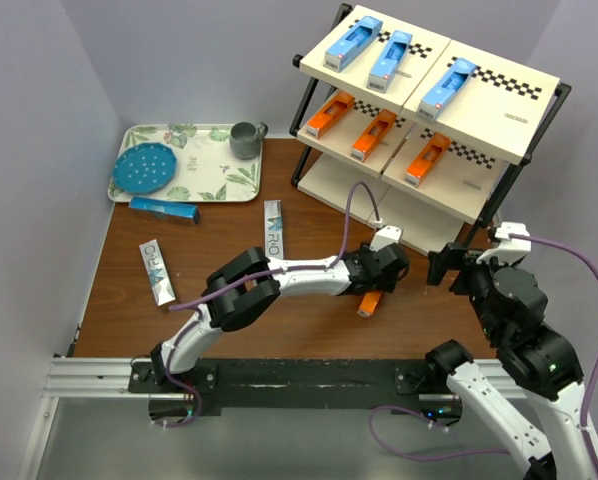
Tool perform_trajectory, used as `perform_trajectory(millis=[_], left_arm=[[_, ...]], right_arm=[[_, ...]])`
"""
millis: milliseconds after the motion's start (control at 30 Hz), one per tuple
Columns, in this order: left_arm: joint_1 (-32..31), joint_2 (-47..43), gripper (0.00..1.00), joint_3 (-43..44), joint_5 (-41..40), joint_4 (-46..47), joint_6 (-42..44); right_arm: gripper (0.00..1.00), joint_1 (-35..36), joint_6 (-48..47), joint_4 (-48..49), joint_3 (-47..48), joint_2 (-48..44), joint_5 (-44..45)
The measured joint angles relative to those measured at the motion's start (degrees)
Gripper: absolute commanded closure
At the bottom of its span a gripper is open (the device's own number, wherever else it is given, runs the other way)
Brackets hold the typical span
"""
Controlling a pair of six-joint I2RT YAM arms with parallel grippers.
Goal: Place and organize the toothpastes onto the shelf
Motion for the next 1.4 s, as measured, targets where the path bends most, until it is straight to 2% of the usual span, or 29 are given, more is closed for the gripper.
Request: perform_trajectory(millis=[133,233,267,333,367,567,700,867,1100,1233,1400], left_arm=[[0.5,-0.6,0.41,-1.7,-0.3,0.4,0.0],[0.7,-0.8,0.52,-2.1,0.0,0.6,0.1],[0.8,-1.0,0.59,-2.5,0.0,0.8,0.1],[0.9,-1.6,0.63,-3.6,0.3,1.2,-0.1],[1.1,-2.0,0.7,-4.1,0.5,1.5,-0.1],[2.3,-6.3,0.75,-10.9,3.2,4.7,-0.8],[5.1,-14.4,0.78,-23.1,7.1,10.0,-3.8],[11.7,-28.0,0.8,-38.9,11.0,19.0,-10.3],[18.4,-44.3,0.79,-51.6,13.5,31.6,-19.7],[23.1,-51.8,0.78,-56.0,14.5,35.0,-23.8],[26.4,-58.3,0.77,-58.5,14.6,36.3,-26.9]], right_arm=[[0.02,0.0,0.4,0.0,-0.2,0.4,-0.5],[0.02,0.0,0.5,0.1,-0.4,0.6,-1.4],[0.02,0.0,0.5,0.1,-0.4,0.8,-1.5],[0.02,0.0,0.5,0.1,-0.4,1.4,-1.8],[0.02,0.0,0.5,0.2,-0.4,1.5,-2.0],[0.02,0.0,-0.1,1.2,-0.9,1.8,-5.6],[0.02,0.1,-0.6,3.8,-1.9,1.8,-11.1],[0.02,0.2,-0.2,10.1,-6.8,2.2,-21.0],[0.02,0.6,3.4,21.6,-13.9,8.2,-30.6],[0.02,6.2,4.8,27.5,-15.4,12.5,-30.2],[0.01,25.3,3.7,34.4,-15.5,19.3,-19.0]])
